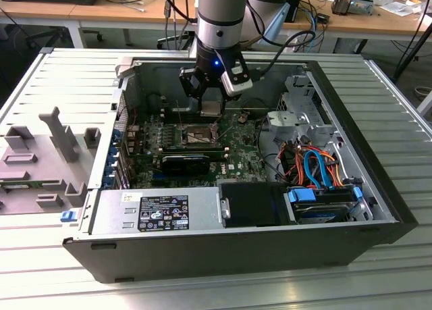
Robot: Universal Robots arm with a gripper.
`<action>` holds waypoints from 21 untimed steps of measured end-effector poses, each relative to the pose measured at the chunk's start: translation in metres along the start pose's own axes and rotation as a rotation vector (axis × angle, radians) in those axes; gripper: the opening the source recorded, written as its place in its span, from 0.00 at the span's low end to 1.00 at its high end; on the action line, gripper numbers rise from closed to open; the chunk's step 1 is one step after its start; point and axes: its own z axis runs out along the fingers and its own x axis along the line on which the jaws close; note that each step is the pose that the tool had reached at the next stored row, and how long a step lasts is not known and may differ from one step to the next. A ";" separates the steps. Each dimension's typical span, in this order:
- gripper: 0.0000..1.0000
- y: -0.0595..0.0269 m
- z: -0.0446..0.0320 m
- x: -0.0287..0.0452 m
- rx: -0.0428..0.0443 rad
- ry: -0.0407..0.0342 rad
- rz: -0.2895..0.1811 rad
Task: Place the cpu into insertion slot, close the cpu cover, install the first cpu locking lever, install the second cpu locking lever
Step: 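Place the cpu into insertion slot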
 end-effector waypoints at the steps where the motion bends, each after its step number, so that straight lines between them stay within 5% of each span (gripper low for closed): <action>1: 0.55 0.0000 0.0000 0.0000 0.0000 -0.0001 0.001; 21: 0.55 -0.0001 0.0006 0.0000 -0.0004 -0.0022 0.024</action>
